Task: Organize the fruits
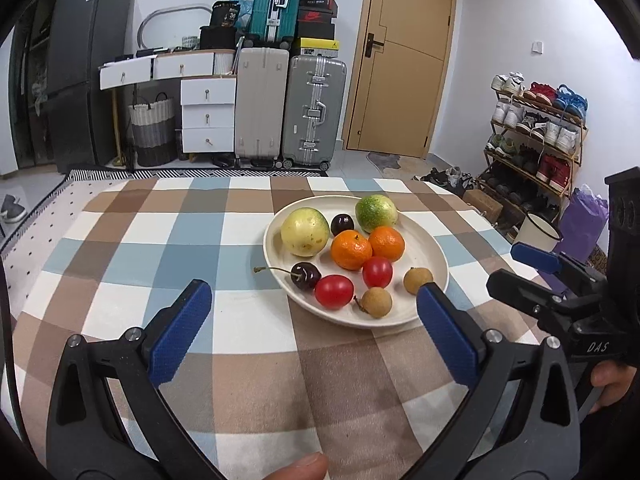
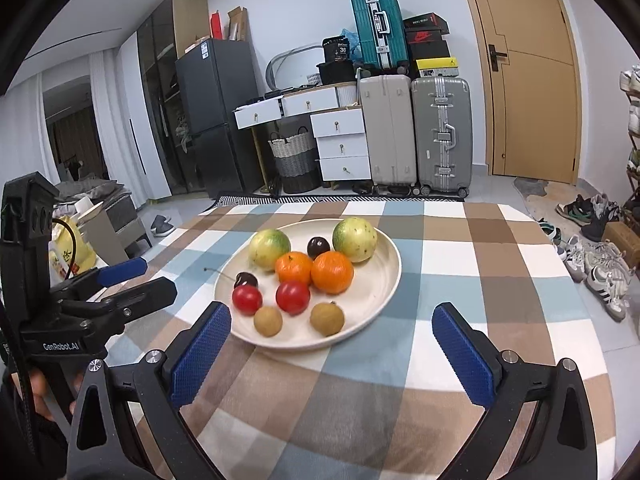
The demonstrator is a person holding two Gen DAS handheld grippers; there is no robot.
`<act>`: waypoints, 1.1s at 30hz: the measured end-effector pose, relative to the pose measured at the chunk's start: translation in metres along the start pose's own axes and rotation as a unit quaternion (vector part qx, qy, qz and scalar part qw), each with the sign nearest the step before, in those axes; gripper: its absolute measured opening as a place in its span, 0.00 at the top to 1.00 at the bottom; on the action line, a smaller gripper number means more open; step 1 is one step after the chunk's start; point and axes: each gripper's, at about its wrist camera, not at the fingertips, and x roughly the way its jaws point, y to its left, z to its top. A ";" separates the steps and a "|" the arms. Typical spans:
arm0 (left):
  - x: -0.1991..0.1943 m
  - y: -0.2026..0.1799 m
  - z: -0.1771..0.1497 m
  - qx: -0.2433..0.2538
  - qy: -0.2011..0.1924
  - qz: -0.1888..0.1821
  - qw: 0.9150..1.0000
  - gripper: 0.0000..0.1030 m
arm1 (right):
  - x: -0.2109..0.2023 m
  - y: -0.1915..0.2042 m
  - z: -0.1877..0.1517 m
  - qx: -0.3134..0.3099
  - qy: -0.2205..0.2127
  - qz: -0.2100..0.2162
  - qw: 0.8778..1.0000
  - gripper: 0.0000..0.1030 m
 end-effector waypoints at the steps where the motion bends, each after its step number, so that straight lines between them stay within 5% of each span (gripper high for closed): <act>1: -0.004 -0.001 -0.002 0.002 -0.003 0.002 1.000 0.01 | -0.003 0.000 -0.002 -0.001 -0.001 0.001 1.000 0.01; 11: -0.033 -0.001 -0.021 0.011 -0.016 0.014 1.000 0.01 | -0.025 0.005 -0.013 -0.011 -0.017 0.009 1.000 0.01; 33: -0.024 0.008 -0.019 -0.002 0.000 0.008 1.000 0.01 | -0.022 0.009 -0.012 -0.024 -0.012 0.004 1.000 0.01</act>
